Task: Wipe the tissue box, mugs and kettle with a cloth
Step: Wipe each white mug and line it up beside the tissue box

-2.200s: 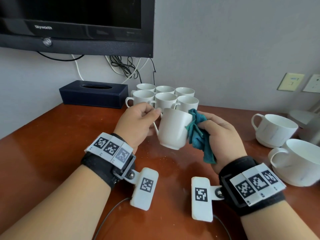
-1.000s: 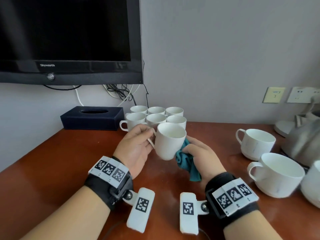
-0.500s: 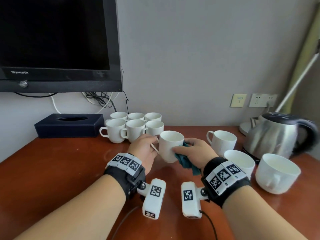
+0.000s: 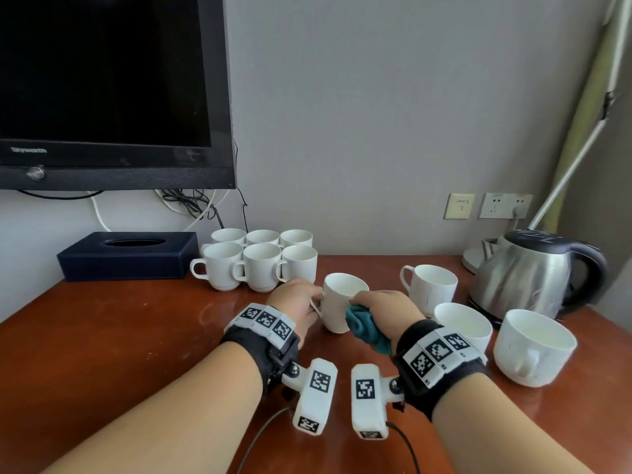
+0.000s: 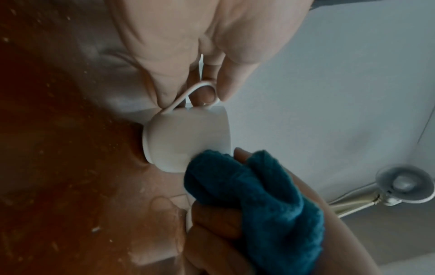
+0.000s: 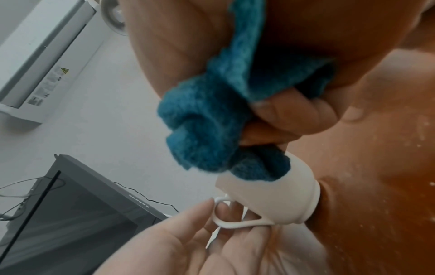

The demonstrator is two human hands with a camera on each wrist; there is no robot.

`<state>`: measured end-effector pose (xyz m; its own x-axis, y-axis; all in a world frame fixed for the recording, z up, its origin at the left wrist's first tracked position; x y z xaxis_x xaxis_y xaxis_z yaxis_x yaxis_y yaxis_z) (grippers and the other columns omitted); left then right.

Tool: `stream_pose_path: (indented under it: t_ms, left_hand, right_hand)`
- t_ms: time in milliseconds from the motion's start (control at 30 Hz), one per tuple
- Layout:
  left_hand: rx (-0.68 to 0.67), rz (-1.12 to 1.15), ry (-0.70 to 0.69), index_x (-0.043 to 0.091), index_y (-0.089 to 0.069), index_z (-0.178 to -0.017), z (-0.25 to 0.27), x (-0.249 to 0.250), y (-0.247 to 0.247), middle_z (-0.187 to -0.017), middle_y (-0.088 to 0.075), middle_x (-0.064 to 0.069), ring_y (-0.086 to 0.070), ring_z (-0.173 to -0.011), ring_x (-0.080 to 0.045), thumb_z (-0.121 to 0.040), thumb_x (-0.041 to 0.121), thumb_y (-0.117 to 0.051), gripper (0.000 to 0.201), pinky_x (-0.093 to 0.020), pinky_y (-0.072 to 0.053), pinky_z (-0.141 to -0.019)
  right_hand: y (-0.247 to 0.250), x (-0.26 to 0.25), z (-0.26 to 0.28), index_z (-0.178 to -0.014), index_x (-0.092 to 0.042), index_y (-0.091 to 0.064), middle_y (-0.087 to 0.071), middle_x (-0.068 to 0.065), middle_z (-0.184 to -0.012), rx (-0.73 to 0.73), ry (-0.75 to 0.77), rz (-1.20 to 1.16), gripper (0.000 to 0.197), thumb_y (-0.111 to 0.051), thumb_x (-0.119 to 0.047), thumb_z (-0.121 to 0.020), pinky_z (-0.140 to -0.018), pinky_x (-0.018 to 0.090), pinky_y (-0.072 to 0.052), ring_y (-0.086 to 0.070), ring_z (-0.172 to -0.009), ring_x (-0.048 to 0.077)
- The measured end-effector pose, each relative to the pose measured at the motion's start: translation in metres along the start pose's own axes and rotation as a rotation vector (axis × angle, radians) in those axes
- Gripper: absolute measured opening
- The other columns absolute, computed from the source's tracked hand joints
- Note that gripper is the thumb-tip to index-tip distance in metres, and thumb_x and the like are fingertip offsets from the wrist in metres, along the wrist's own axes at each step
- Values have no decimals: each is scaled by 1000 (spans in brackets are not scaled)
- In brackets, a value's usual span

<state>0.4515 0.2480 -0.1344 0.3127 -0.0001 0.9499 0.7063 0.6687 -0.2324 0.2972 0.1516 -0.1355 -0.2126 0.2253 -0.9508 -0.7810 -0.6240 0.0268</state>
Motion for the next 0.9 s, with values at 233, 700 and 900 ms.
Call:
stream_pose_path:
  t_ms: [233, 700, 900]
  left_hand:
    - [2, -630, -95, 27, -71, -81, -16, 8, 1, -92, -77, -10, -77, -90, -35, -88, 38, -70, 13, -52, -64, -85]
    - [-44, -1321, -407, 22, -71, -107, -43, 57, -48, -100, -72, -2, -70, -95, -26, -98, 23, -57, 17, -38, -58, -87]
    - [-100, -1409, -411, 21, -71, -117, -51, 65, -54, -109, -72, -5, -68, -100, -28, -100, 23, -53, 24, -37, -56, -89]
  right_hand:
    - [2, -12, -14, -96, -8, -69, -65, 16, -73, 59, 63, 145, 17, -64, -23, -90, -53, 25, -40, -58, -61, 27]
    - [-9, -21, -65, -118, -15, -65, -75, 18, -88, 100, 44, 157, 46, -68, -32, -75, -51, 29, -45, -64, -63, 29]
    - [-6, -27, -84, -114, -15, -66, -71, 20, -78, 98, 43, 149, 36, -67, -27, -80, -58, 33, -46, -62, -60, 29]
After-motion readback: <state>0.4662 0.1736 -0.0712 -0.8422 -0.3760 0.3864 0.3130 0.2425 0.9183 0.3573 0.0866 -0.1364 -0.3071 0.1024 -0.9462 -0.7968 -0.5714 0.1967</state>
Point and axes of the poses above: each hand's wrist, its own z-axis away from the middle knuckle, its own y-axis out of the back of the hand, x = y × z, the point moved 10 cm from there along -z, towards the middle knuckle
